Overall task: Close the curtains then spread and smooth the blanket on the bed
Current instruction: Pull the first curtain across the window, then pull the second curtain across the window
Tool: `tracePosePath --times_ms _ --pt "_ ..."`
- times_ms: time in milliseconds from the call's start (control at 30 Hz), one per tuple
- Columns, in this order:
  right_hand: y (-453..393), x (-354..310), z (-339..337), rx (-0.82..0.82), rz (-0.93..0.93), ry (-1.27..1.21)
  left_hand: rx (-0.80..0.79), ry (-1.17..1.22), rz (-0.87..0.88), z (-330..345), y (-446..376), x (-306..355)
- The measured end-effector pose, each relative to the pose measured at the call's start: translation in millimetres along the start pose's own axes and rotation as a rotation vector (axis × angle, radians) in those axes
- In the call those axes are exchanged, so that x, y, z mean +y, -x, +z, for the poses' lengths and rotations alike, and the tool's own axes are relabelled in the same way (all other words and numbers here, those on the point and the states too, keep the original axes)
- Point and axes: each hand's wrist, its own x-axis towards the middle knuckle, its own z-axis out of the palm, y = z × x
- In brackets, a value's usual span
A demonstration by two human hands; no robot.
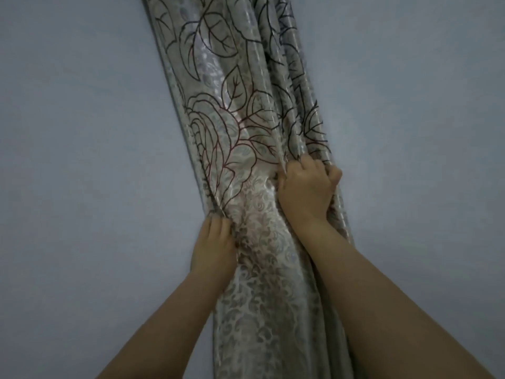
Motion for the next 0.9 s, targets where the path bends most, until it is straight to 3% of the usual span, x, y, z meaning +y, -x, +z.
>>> tracePosePath --times_ms 67,200,467,567,633,733,900 --pt "5 -11 -11 -0.033 0.017 0.004 -0.015 -0.131 0.043 -13 22 -5" --pt "19 -34 -39 -0.063 0.032 0.005 -0.154 -0.127 0.028 -48 48 -20" --pt "52 -75 -113 -0.261 0.077 -0.065 -0.108 -0.19 -0.1 -157 168 -82" --pt "79 -109 -142 -0.514 0.149 -0.221 -0.095 -0.224 -0.226 -211 233 -121" --pt "101 -136 -170 -0.579 0.185 -0.282 -0.071 -0.305 -0.217 -250 277 -141" --pt "131 -187 -225 -0.627 0.216 -0.43 -0.109 -0.426 -0.215 -305 342 -162" --pt "155 -288 -318 -0.547 0.128 -0.698 -0.266 -0.527 -0.467 -375 444 -205"
